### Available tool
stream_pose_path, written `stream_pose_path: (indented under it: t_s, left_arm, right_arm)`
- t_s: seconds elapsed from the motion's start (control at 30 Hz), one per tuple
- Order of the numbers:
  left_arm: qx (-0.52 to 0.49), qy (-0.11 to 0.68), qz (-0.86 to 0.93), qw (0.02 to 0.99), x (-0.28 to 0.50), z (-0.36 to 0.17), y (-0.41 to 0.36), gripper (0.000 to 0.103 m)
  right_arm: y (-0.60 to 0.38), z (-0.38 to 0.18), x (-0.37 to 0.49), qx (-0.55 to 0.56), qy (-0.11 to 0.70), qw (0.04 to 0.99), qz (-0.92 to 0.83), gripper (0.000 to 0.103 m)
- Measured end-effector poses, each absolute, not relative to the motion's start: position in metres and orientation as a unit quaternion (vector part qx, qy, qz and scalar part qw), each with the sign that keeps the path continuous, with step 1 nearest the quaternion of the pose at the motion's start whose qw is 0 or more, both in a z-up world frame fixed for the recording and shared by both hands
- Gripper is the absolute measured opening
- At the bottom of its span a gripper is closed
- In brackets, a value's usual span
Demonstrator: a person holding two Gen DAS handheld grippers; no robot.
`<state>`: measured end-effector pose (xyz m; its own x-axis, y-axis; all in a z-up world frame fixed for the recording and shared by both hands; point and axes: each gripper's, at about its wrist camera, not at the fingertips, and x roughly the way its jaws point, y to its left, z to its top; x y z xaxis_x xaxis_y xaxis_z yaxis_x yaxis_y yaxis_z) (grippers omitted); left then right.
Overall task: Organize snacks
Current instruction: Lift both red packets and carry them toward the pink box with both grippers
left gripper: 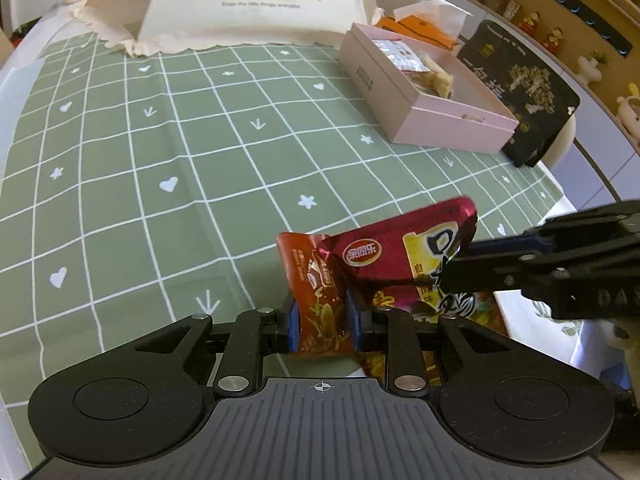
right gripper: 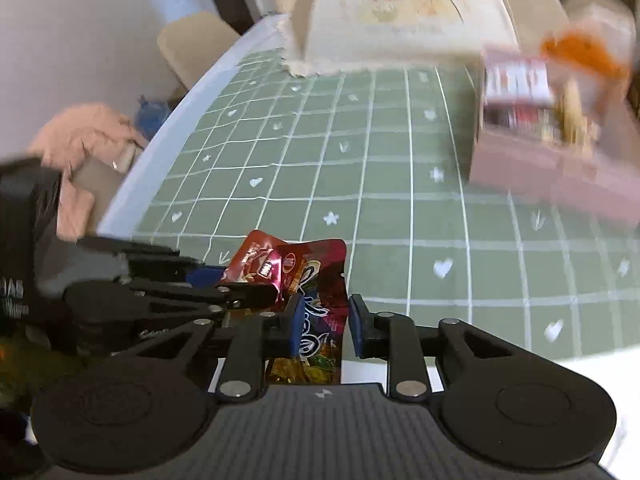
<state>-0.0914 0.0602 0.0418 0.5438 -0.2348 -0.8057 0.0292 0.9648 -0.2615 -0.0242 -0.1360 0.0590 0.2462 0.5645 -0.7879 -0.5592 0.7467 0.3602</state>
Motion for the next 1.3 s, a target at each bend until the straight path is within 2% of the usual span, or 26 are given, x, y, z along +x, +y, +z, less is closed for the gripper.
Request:
stream_pose_path:
  t_s: [0.1,0.3,0.5,0.53,0.57,0.67,0.77,0.9,0.97,1.03,1.1,1.17,1.2,1.27,1.3]
  left_arm:
    - [-0.109,0.471,-0.075,0.872,-0.092,0.042,0.062,0.028]
    - [-0.113,0.471,-0.077,0.872,-0.092,0.041,0.062,0.028]
    - [-0.131,0.47,-0.078,0.869,-0.094,0.04,0.069,0.028]
    - [-0.129,0.47,-0.077,0.87,-0.095,0.041,0.069,0.028]
    - [-0.127,0.469,-0.073,0.871,-0.095,0.041,0.07,0.028]
    - [-0.134,0.47,-0.076,0.869,-0.096,0.042,0.073,0.026]
    - [-0.134,0.468,-0.079,0.87,-0.096,0.041,0.074,0.026]
    - [-0.14,0.469,-0.079,0.868,-0.097,0.04,0.076,0.026]
    - [-0.14,0.47,-0.08,0.868,-0.098,0.04,0.075,0.026]
    - [-0.139,0.471,-0.084,0.867,-0.099,0.041,0.074,0.026]
    - [-0.139,0.472,-0.091,0.866,-0.1,0.042,0.073,0.026]
    - [-0.144,0.474,-0.097,0.863,-0.099,0.04,0.072,0.026]
    - [-0.146,0.475,-0.097,0.862,-0.099,0.039,0.072,0.026]
    - [-0.152,0.478,-0.098,0.86,-0.098,0.038,0.074,0.026]
    - [-0.155,0.48,-0.098,0.858,-0.097,0.038,0.075,0.026]
  right_arm:
    - [-0.15,0.038,-0.009,0.074,0.544,0.759,0.351,0.038]
    - [-0.157,0.007,-0.006,0.132,0.582,0.727,0.339,0.045]
    - [-0.16,0.027,-0.009,0.123,0.566,0.741,0.342,0.033]
    - [-0.161,0.037,-0.012,0.125,0.554,0.746,0.348,0.02]
    - [-0.161,0.049,-0.016,0.127,0.542,0.748,0.362,0.011]
    - [-0.148,0.079,-0.03,0.1,0.51,0.746,0.417,0.009]
    - [-0.126,0.076,-0.038,0.052,0.504,0.746,0.431,0.011]
    - [-0.128,0.055,-0.03,0.087,0.539,0.727,0.418,0.023]
    - [-0.134,0.051,-0.027,0.107,0.549,0.72,0.411,0.035]
    - [-0.141,0.05,-0.024,0.11,0.562,0.717,0.397,0.058]
    - [-0.141,0.046,-0.025,0.102,0.576,0.713,0.387,0.066]
    - [-0.137,0.039,-0.026,0.093,0.592,0.706,0.379,0.066]
    - [-0.135,0.035,-0.026,0.096,0.598,0.698,0.381,0.066]
    - [-0.132,0.03,-0.028,0.094,0.604,0.694,0.38,0.051]
    - [-0.13,0.028,-0.027,0.091,0.606,0.694,0.377,0.026]
